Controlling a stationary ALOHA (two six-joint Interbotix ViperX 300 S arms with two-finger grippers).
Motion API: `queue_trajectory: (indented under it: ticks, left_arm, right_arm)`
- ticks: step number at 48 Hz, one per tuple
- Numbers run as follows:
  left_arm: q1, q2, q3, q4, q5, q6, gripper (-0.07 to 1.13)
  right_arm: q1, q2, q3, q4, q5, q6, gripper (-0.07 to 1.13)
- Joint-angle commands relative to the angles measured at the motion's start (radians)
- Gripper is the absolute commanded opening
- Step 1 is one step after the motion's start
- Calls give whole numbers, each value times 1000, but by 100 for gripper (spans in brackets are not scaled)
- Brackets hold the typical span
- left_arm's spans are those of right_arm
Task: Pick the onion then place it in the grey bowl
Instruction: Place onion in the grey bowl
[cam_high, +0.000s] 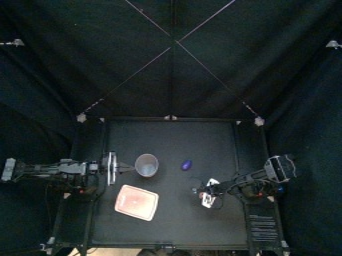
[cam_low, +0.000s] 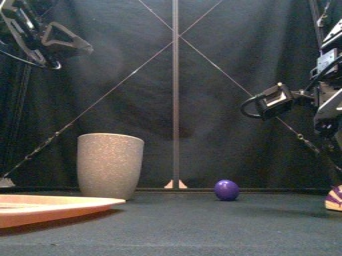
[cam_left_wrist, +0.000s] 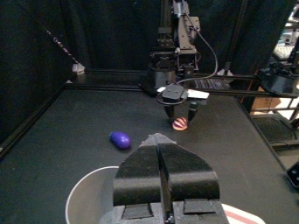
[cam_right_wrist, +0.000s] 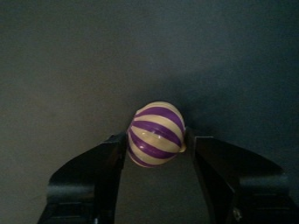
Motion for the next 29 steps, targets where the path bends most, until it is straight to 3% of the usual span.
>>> queue_trajectory:
  ticks: [1, 16, 23, 29]
  left_arm:
    - [0, 2, -8, 0, -2, -2, 4]
    - [2, 3, 3, -12, -8, 3, 4]
    - [5, 3, 0, -9, -14, 5, 4]
    - [9, 3, 0, -9, -20, 6, 4]
  right_arm:
    - [9, -6, -9, 12, 3, 3, 73]
    - [9, -48, -143, -3, 15, -5, 72]
    - [-3, -51, -242, -106, 0, -8, 72]
    - [-64, -40, -319, -230, -60, -5, 72]
